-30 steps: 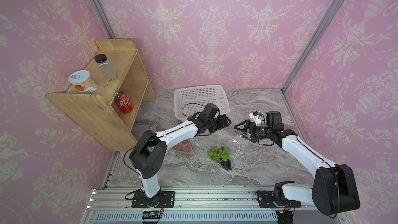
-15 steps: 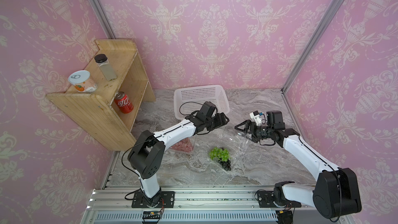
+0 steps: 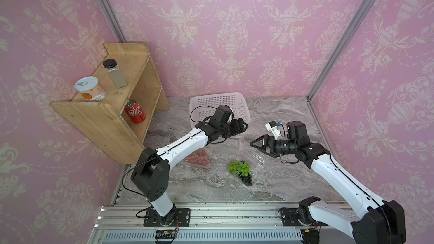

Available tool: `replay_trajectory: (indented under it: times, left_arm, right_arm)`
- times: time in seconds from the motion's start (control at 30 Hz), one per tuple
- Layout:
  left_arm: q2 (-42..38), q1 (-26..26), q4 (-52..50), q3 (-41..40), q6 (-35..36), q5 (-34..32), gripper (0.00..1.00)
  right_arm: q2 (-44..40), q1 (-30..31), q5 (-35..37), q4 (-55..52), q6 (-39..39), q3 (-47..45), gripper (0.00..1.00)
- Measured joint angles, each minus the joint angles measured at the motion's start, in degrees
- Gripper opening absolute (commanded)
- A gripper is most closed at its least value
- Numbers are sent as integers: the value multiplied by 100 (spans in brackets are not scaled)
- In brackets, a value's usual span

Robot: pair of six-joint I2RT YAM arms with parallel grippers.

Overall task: Pack grapes into containers
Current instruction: Close the packing box at the center of the board.

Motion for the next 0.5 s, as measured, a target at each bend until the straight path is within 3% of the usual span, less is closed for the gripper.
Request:
replay_trajectory:
  times: [0.23, 0.5]
  left_arm:
    - [-28, -68, -116, -118, 44, 15, 81]
    - [-205, -680, -179, -667, 81, 72, 80]
  right_arm:
    - [-455, 942, 494, 328, 643, -684, 100]
    - [-868, 1818, 1172, 667, 1296, -1438, 100]
